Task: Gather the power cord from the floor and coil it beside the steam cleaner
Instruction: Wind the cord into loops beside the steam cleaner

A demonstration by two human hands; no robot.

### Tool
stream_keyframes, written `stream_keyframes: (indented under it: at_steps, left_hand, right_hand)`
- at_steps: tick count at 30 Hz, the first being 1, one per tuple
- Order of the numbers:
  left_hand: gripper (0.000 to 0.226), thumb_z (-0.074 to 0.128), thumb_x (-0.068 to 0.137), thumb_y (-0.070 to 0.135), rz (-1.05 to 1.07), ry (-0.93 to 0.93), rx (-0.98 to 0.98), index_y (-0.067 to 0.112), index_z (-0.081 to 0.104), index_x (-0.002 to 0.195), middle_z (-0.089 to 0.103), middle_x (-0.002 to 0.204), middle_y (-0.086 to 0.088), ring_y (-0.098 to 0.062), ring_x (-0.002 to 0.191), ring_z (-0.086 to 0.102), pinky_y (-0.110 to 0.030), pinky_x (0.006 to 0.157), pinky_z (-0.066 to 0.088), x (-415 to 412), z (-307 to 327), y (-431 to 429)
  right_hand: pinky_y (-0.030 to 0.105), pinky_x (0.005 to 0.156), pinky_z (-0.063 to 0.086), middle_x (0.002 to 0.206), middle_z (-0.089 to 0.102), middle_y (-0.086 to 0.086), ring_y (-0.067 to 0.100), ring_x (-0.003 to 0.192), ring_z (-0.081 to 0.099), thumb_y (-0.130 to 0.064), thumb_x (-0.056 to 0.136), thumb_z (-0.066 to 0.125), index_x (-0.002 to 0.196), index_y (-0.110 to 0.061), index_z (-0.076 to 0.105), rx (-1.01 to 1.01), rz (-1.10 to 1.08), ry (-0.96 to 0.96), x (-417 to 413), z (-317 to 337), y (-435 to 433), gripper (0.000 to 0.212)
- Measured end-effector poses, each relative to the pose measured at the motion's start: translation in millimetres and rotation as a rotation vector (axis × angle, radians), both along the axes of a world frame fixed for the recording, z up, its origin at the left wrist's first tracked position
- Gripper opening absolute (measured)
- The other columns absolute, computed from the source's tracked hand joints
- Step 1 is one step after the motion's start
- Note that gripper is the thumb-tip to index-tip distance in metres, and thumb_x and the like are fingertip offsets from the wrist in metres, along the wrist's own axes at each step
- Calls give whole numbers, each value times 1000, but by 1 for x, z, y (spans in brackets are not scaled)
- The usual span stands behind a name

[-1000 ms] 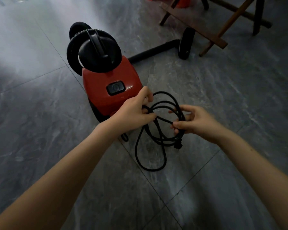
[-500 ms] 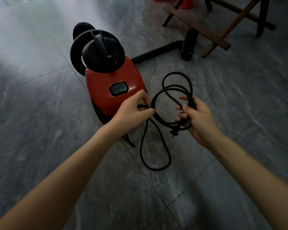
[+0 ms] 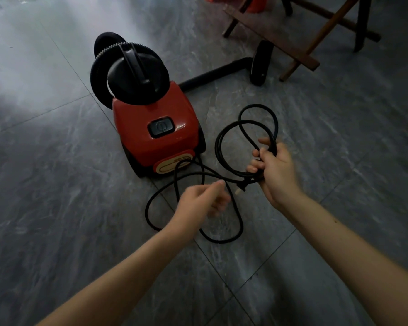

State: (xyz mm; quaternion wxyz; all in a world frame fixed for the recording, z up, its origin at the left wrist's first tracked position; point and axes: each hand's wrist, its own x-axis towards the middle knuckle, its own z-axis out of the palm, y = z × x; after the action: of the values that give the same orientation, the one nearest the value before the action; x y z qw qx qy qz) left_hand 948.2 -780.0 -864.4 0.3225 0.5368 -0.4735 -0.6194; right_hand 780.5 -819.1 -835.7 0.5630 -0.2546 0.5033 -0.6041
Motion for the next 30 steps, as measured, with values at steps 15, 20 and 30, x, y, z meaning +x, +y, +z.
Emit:
stream_keyframes:
  at_steps: [15,20,30]
  left_hand:
    - [45,41,96,-9,371,413,188,10,42,137,62,119,-23,-28,92,74,-39,81,60,12,10,-30]
    - [65,35,94,-15,252,519,208,16,28,151,62,117,-16,-21,91,74,-43,85,57,9,17,-42]
    - [27,57,92,-1,25,626,126,-2,57,119,75,92,-13,-35,92,73,-38,76,59,15,25,-45]
  right_hand:
    - [18,45,39,60,45,-15,1,47,38,-23,103,46,89,-17,46,-95,216,304,-11,-22,5,15]
    - [16,41,34,54,42,-17,1,44,34,-22,105,39,89,-17,46,-127,290,245,-3,-22,8,18]
    - [17,40,34,55,43,-10,2,42,34,-19,106,36,107,-10,53,-21,323,-29,12,-8,16,20]
